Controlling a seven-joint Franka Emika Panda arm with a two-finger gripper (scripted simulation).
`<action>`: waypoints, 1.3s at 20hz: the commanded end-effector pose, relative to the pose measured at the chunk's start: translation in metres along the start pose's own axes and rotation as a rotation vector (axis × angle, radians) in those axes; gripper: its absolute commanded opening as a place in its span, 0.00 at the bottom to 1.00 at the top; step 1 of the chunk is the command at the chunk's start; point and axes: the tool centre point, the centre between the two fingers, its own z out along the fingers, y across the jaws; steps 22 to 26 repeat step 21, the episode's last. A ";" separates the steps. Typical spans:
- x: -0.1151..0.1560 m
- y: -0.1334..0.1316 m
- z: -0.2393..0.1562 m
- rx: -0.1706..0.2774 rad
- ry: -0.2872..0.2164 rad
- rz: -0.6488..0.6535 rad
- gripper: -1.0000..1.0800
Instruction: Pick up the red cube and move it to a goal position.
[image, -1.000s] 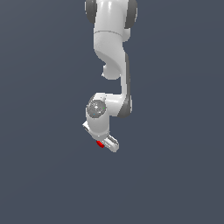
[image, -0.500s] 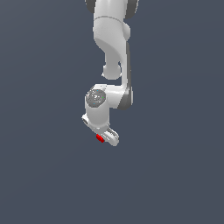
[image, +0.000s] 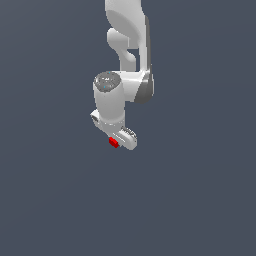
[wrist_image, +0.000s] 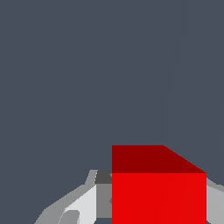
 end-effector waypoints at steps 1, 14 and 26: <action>-0.008 0.006 -0.023 0.001 0.001 0.000 0.00; -0.033 0.026 -0.103 -0.001 0.002 0.001 0.00; -0.036 0.028 -0.114 -0.001 0.002 0.001 0.00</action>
